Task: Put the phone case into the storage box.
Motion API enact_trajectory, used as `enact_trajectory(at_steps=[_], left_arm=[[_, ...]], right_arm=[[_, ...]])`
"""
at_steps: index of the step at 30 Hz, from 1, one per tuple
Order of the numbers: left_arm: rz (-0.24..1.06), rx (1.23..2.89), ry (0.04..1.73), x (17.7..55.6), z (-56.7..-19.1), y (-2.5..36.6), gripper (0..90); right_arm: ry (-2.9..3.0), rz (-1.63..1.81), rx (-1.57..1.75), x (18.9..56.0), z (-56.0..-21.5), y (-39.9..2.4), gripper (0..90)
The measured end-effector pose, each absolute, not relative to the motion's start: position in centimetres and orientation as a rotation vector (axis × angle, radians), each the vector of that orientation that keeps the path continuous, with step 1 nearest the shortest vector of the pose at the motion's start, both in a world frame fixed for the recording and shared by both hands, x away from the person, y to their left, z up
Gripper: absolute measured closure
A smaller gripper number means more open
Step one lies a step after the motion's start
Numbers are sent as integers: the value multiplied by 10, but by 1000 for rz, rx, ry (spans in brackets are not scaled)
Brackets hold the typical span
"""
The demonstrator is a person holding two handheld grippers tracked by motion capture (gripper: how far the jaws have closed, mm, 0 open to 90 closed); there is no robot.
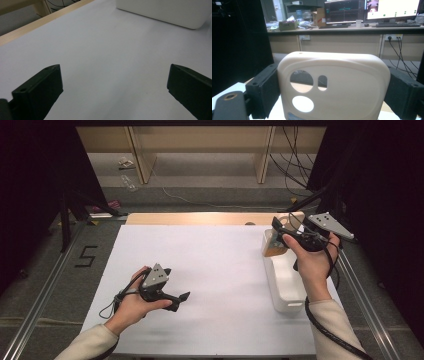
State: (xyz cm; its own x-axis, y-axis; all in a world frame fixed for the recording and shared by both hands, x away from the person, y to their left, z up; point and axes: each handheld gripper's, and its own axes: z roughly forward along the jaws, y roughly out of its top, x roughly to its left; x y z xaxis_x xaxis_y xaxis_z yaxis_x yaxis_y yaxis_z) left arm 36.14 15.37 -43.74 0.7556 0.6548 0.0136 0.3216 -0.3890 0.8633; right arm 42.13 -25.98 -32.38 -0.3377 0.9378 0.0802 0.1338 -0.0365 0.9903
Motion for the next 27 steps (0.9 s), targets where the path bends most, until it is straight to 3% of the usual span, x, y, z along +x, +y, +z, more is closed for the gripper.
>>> enact_trajectory(at_steps=[27], left_arm=[[439,1999,737,361,-437,154,0]], right_arm=[[1506,1416,1172,422,-323,-268,122]])
